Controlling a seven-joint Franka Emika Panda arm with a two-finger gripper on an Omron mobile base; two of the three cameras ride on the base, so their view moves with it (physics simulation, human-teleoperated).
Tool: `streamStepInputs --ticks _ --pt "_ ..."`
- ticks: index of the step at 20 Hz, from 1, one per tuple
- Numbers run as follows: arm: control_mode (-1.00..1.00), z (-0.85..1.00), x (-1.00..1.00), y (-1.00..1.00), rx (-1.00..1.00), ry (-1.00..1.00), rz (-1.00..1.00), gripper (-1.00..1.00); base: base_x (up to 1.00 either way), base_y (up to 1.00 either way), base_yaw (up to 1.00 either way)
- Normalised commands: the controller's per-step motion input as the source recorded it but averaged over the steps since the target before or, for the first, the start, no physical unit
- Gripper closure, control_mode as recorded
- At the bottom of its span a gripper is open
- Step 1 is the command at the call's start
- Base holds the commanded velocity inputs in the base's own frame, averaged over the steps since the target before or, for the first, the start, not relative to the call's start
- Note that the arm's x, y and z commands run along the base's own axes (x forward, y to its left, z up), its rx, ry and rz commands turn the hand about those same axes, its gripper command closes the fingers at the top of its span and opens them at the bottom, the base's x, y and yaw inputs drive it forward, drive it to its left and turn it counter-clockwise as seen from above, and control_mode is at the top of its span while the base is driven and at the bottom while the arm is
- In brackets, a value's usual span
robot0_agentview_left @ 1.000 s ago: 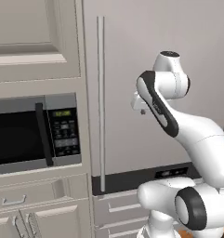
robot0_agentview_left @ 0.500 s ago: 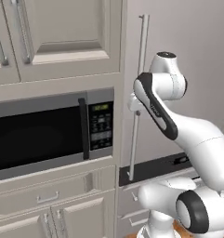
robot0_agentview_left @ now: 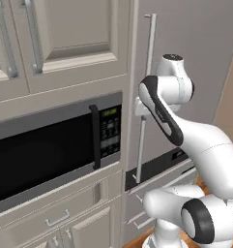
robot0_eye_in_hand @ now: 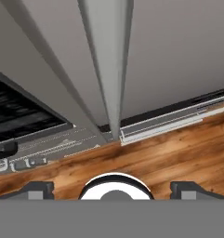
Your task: Gather the potato and corn from the fridge and place them on a tray on the dining counter. Then gather the fishs from the fridge and place them on the other tray.
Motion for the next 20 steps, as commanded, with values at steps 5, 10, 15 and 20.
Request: streamStepInputs --ticks 5,10,15,20 --pt "1.0 0.0 0.0 0.0 0.0 0.0 0.0 -1.0 -0.45 0.01 -0.12" --pt "1.0 0.0 0.0 0.0 0.0 0.0 0.0 -1.0 -0.12 0.45 -0.15" --pt "1.0 0.0 0.0 0.0 0.0 0.0 0.0 -1.0 0.0 0.37 -0.16" --pt "1.0 0.0 0.0 0.0 0.0 0.0 0.0 -1.0 0.11 0.48 -0.07"
